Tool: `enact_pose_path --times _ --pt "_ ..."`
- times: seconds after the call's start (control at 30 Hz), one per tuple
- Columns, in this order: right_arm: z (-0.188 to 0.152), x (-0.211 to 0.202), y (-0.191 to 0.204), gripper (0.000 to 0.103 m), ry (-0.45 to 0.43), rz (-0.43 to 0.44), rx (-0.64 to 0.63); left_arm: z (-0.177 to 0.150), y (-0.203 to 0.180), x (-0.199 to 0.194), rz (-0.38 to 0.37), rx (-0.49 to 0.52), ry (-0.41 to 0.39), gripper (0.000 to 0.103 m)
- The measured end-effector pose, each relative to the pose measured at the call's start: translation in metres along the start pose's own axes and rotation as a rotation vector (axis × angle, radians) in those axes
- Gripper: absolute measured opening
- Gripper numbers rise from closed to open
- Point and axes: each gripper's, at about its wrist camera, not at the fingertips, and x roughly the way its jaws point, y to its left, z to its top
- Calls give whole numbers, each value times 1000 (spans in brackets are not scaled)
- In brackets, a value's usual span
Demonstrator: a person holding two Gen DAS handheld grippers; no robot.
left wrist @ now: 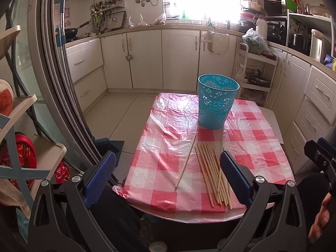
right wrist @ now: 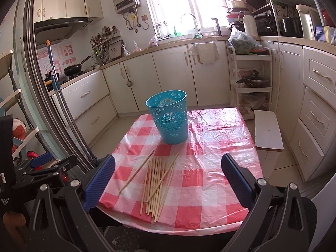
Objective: Organize utensils
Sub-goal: 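Move both tools over the table toward the pile of wooden sticks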
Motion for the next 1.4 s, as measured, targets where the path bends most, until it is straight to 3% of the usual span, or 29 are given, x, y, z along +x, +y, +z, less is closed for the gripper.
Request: enact_pose_path --times 0.33,0.67,0.97,1.4 --pt "3 -4 11 97 6 9 -15 -1 6 -1 36 -14 -25 95" --pt "8 -31 36 97 -64 13 -57 -2 1 -19 70 5 -62 95" --pt "-1 -58 58 97 -166 2 -117 -7 6 -39 56 1 -82 95" --pt "-3 -76 68 97 -207 17 -141 -10 16 -63 52 -12 -122 95"
